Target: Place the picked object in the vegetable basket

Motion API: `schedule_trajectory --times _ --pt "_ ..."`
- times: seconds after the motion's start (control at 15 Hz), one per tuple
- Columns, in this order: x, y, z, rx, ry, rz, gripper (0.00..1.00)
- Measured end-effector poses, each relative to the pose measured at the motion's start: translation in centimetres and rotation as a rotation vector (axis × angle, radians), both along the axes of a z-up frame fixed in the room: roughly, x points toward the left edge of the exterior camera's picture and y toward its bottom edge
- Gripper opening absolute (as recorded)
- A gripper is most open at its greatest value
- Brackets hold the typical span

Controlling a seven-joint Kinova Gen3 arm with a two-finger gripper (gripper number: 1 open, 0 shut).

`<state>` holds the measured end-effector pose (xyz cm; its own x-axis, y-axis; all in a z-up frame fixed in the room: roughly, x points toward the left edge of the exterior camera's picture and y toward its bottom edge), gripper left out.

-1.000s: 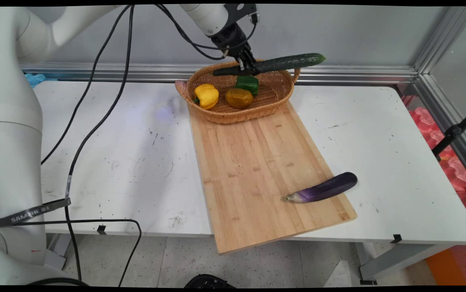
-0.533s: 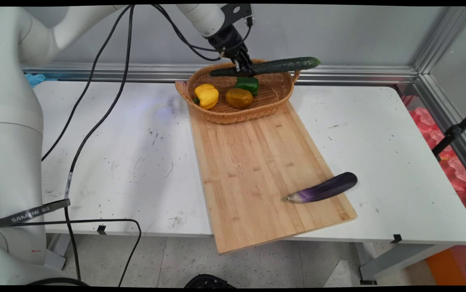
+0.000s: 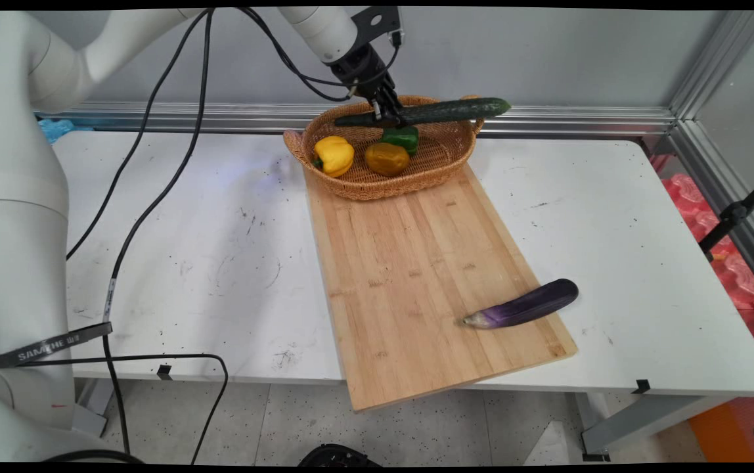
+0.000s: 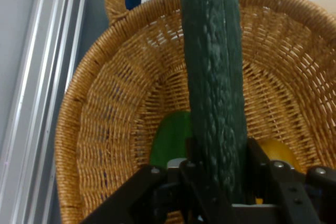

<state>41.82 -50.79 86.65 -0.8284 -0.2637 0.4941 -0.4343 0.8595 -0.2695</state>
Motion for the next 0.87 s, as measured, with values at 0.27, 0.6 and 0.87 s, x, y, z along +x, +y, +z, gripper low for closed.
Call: schedule_trajectory --times 0.27,0.6,0.87 --pt "0.3 0.3 -0.2 0.012 0.001 0.006 0.00" --pt "0.3 0.7 -0.2 0.027 0.009 0.007 1.00" --pt "0.1 1.1 0.2 0.034 0.015 0.006 1.00"
